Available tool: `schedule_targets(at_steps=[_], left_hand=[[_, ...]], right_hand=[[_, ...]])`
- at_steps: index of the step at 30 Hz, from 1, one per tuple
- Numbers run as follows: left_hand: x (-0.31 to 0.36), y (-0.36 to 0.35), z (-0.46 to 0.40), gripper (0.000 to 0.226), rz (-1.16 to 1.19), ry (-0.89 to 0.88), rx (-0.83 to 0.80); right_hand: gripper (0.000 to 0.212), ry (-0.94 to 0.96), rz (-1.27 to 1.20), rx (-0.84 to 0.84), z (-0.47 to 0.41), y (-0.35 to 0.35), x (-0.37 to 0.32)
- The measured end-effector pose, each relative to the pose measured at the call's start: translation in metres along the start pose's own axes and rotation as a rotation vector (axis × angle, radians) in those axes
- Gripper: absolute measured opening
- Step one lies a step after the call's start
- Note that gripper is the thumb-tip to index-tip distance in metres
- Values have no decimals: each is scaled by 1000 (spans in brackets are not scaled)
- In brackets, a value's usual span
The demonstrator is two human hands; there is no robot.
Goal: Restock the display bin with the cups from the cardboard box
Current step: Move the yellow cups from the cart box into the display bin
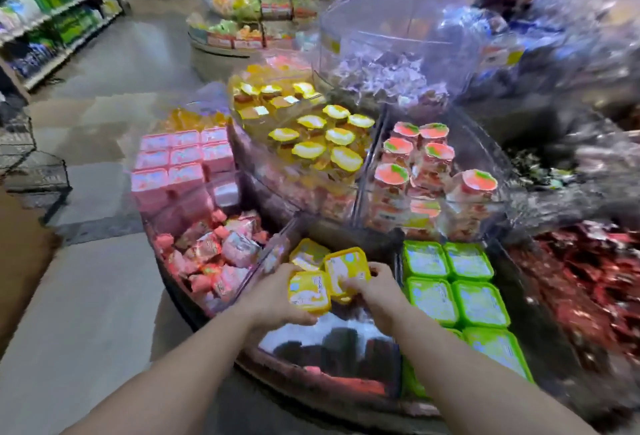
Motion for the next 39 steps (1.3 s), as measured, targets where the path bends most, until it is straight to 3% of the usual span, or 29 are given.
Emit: schedule_targets(at_steps=[6, 10, 17, 22, 27, 32, 34, 36, 37, 39], left_hand=[[-26, 2, -25, 73, -47, -96, -233], [-40, -5, -32, 83, -65, -96, -357], [-52, -15, -37, 89, -78, -75, -427], [-54, -16, -38, 90, -64, -63, -419], [-54, -13, -42, 93, -30, -55, -330], [-58, -11, -45, 94, -46, -52, -259], [-58, -11, -46, 95, -54, -52, -248], [-58, -13, -46, 96, -57, -47, -242], [-57, -13, -46, 96, -57, -46, -241], [-55, -15, -47, 97, -59, -55, -224]], right_hand=[[22, -79, -225, 207, -6, -24, 30], [46, -145, -100, 357, -9, -30, 51], [72, -145, 5, 451, -30, -25, 48], [71, -150, -21, 532, -30, -34, 54], [50, -150, -34, 528, -27, -38, 59], [58, -126, -58, 464, -33, -37, 58], [59, -129, -17, 512, -25, -37, 56], [46, -146, 95, 582, -9, -40, 50], [40, -160, 112, 535, 0, -42, 47], [36, -221, 50, 255, 15, -49, 41]])
Point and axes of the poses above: each hand's wrist, its own z-axis away from the middle knuckle, its own y-axis out of the back of the hand, x = y × z, the point moved 1 cm from there along -z, towards the middle knuckle, and after that the axes turned 5 degrees about y, right-handed, at the moved point
